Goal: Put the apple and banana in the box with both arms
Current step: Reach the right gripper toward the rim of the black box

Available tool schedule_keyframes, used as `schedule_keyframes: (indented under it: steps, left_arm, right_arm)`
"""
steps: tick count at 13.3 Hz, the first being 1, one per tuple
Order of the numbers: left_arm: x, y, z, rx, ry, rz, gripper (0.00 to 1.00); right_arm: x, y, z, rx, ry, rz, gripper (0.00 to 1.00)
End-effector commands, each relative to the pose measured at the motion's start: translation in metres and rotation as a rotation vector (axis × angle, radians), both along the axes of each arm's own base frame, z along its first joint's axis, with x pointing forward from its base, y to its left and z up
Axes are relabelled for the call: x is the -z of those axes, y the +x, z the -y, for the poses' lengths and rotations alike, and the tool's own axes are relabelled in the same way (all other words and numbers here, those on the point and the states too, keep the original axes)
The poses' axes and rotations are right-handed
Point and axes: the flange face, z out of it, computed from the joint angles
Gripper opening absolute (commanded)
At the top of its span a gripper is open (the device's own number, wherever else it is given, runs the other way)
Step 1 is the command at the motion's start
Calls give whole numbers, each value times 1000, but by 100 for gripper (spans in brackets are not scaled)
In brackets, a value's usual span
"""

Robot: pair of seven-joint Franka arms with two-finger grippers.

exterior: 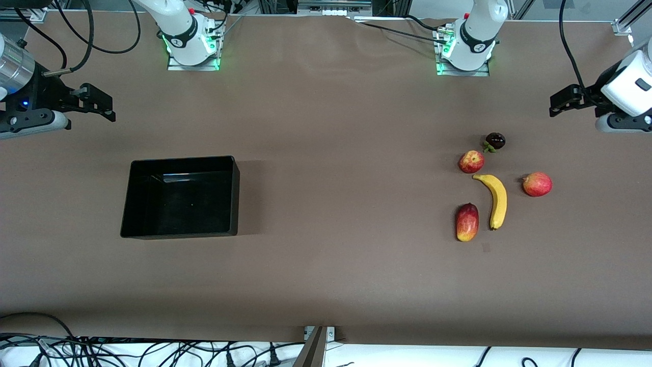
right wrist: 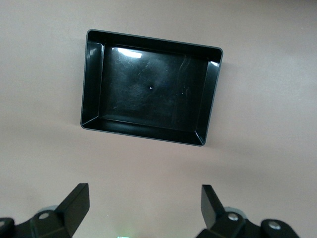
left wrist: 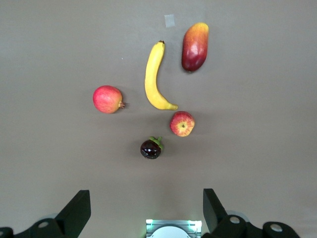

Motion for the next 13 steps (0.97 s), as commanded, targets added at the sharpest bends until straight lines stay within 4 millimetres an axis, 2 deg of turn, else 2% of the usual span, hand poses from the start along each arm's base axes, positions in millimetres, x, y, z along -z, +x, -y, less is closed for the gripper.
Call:
schedule_keyframes:
  steps: [1,2,4,6,8,11,13]
  left_arm:
    - [-10,1,5,10,22,25,100]
    - [-17,-2,6,13,25,38,100]
    - [-17,-4,5,1,25,32,100]
    - [-15,-3,-8,-41,13,31,100]
    - [-17,-4,-10,-45,12,36,100]
    - [-16,-4,-5,-86,18,34,100]
    - [-16,-4,-1,-84,19,32,100]
  right_arm:
    - [-5,2,-1,-12,-24,-5,100]
    - [-6,2,-1,-12,-25,1,100]
    - [-6,3,2,-13,-58,6,100]
    - [8,9,5,1,-76,-13,100]
    - [52,28,23,16,-100,-39,100]
    - [152,42,61,70,-111,-41,100]
    - [207,45,74,81,-112,-34,100]
